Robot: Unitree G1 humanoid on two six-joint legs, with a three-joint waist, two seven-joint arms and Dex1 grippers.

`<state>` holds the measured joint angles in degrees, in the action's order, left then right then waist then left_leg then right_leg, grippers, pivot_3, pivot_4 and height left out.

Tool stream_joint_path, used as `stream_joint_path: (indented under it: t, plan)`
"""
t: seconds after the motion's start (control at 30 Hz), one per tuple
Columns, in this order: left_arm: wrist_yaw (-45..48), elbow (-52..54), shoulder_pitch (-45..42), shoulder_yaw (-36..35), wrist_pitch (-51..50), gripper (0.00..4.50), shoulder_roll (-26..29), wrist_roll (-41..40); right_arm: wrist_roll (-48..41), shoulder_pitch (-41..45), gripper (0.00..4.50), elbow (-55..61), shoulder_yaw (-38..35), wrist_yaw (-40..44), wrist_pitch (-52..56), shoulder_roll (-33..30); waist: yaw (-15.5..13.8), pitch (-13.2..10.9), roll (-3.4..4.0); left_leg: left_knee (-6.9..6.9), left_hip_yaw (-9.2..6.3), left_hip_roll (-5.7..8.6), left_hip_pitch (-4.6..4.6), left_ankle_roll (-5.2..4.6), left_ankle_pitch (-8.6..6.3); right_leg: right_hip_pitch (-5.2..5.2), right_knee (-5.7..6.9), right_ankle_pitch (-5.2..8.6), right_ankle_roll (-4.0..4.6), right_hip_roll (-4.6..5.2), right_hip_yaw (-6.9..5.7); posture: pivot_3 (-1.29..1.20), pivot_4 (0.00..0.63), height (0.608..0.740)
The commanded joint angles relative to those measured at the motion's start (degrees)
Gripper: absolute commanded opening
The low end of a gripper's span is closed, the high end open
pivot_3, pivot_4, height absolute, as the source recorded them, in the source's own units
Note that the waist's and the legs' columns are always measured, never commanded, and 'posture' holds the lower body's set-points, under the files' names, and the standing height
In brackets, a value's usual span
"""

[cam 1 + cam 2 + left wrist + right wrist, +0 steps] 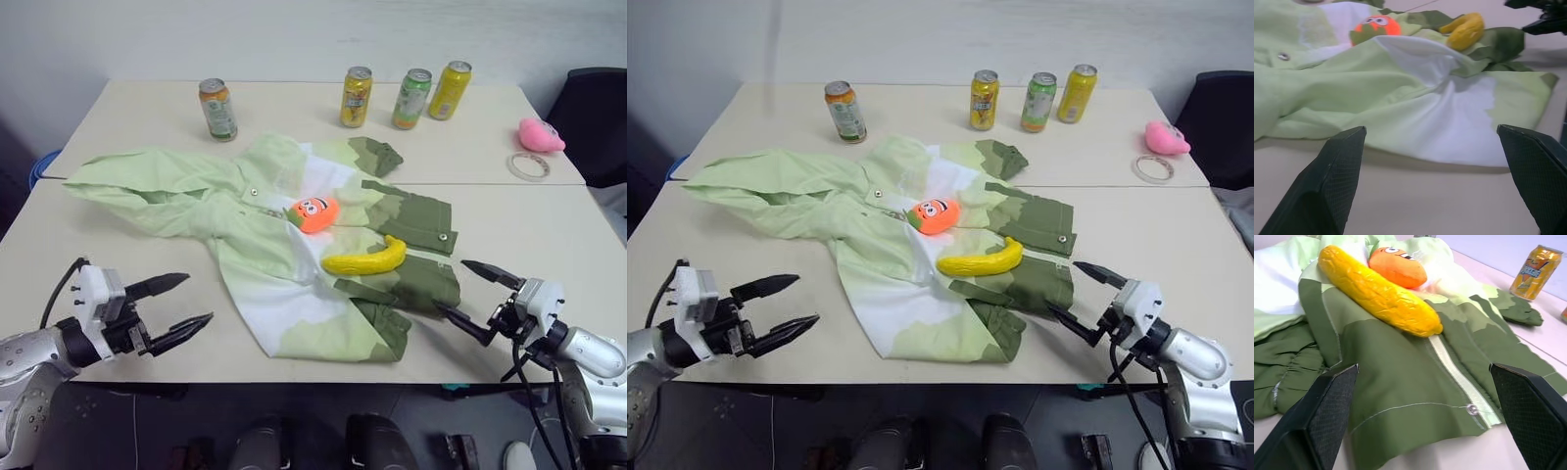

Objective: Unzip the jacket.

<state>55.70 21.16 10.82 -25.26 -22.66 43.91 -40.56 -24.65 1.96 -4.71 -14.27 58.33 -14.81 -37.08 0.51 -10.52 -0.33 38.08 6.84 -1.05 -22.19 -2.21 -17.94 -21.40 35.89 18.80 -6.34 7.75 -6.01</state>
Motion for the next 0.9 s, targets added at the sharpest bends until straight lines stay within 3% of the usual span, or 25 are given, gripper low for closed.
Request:
stream_joint_path:
  t: [0.03, 0.2, 0.43, 0.53, 0.73, 0.83, 0.9]
  plan:
    - [-0.1, 4.1, -3.1, 2.3, -1.9, 4.50, -0.1, -3.3, -3.3, 9.5, 4.48, 3.9, 2.6, 5.7, 9.0, -6.6, 0.4, -0.1, 0.14, 0.05, 0.03, 0.01, -0.01, -0.04, 0.04, 0.00, -0.01, 0.00, 0.00, 0.01, 0.02, 0.00, 0.150, 0.740]
    - [-0.5, 5.7, -8.9, 7.2, -3.5, 4.50, -0.9, -3.9, 3.4, 27.7, 4.48, -4.8, 13.8, 12.2, 16.8, -7.4, 1.0, -0.1, 0.12, 0.05, -0.04, -0.07, 0.02, 0.10, 0.11, -0.04, -0.01, 0.04, 0.07, -0.08, -0.03, 0.00, 0.150, 0.740]
    - [-3.7, 8.2, -9.7, 10.5, -3.8, 4.50, -3.1, -1.9, 8.2, 42.3, 4.48, -13.5, 25.4, 19.9, 26.2, -2.0, 1.1, -0.1, 0.12, 0.00, -0.04, -0.04, -0.14, 0.07, 0.09, -0.09, 0.03, 0.04, 0.07, -0.12, -0.12, 0.00, 0.150, 0.740]
    - [-5.4, 9.2, -9.1, 10.8, -3.7, 4.50, -3.8, -1.6, 9.1, 44.0, 3.92, -15.0, 27.3, 22.3, 28.0, -1.2, 0.8, -0.1, 0.11, 0.08, -0.12, 0.01, -0.20, 0.03, 0.10, -0.09, 0.02, 0.04, 0.07, -0.09, -0.17, 0.00, 0.150, 0.740]
    - [-7.4, 10.8, -6.8, 10.5, -3.3, 4.50, -4.8, -1.3, 8.1, 43.8, 1.88, -17.5, 24.7, 23.0, 24.9, 1.4, 1.1, -0.1, 0.11, 0.13, -0.14, 0.05, -0.20, -0.02, 0.12, -0.05, 0.04, 0.02, 0.04, -0.05, -0.15, 0.00, 0.150, 0.740]
    - [-8.5, 10.8, -6.3, 10.8, -3.0, 4.50, -5.4, -0.6, 0.0, 42.7, 0.94, -13.9, 18.0, 23.0, 33.5, 0.0, 0.9, -0.1, 0.11, 0.10, -0.15, 0.02, -0.20, 0.01, 0.13, -0.06, 0.03, 0.02, 0.05, -0.09, -0.17, 0.00, 0.150, 0.740]
    - [-11.2, 10.4, -7.5, 8.9, -4.1, 4.50, -7.4, -4.0, -4.5, 42.2, 0.86, -11.3, 12.3, 21.0, 38.7, -2.2, 0.8, -0.1, 0.13, 0.10, -0.17, 0.06, -0.22, 0.00, 0.12, -0.06, 0.03, 0.02, 0.05, -0.07, -0.16, 0.00, 0.150, 0.740]
